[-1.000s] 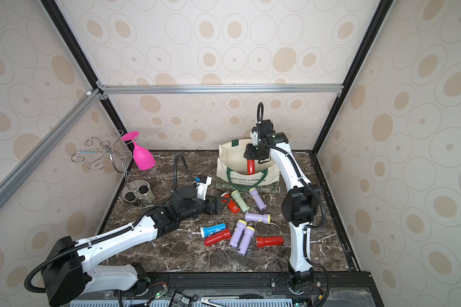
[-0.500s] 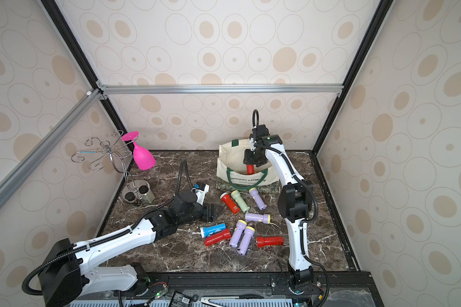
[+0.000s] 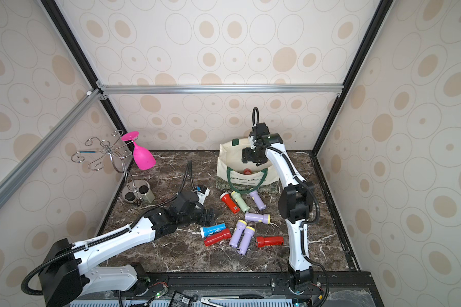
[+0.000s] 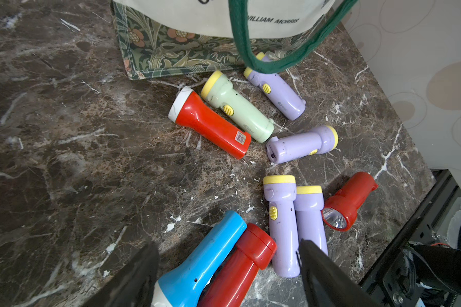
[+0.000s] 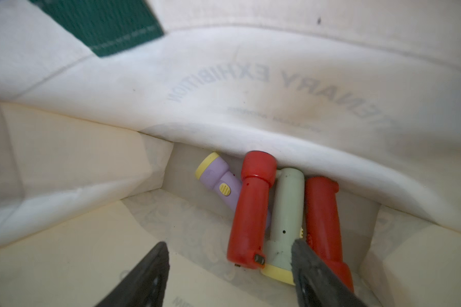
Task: Put the flashlights into the tote bags
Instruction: Place the flashlight in the canvas bag.
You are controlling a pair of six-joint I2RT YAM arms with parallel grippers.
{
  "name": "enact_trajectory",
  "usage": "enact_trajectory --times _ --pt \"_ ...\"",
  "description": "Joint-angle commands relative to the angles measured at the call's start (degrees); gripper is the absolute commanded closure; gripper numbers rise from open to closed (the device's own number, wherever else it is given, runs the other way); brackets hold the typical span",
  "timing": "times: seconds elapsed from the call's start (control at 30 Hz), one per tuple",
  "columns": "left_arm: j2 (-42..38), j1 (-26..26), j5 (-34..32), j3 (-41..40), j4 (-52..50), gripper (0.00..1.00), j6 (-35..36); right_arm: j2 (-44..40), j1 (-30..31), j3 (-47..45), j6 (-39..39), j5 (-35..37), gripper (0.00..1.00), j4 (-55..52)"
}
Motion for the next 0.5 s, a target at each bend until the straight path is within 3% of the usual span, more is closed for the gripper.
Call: enact_trajectory --times 0.0,0.2,0.47 --pt "1.14 -0.7 -0.86 2.57 -3.85 0.18 2.97 -4.84 1.71 4.73 -0.82 0.36 0.23 -2.06" --pt "2.71 -1.08 -0.79 2.61 -4.97 0.21 3.73 -8.58 3.1 7.19 -1.15 -0.46 0.2 -4.74" --pt "6.1 -2.61 -2.13 2.67 -6.93 0.25 3.42 -19.04 4.08 2.05 -1.39 -3.79 0.18 -6.14"
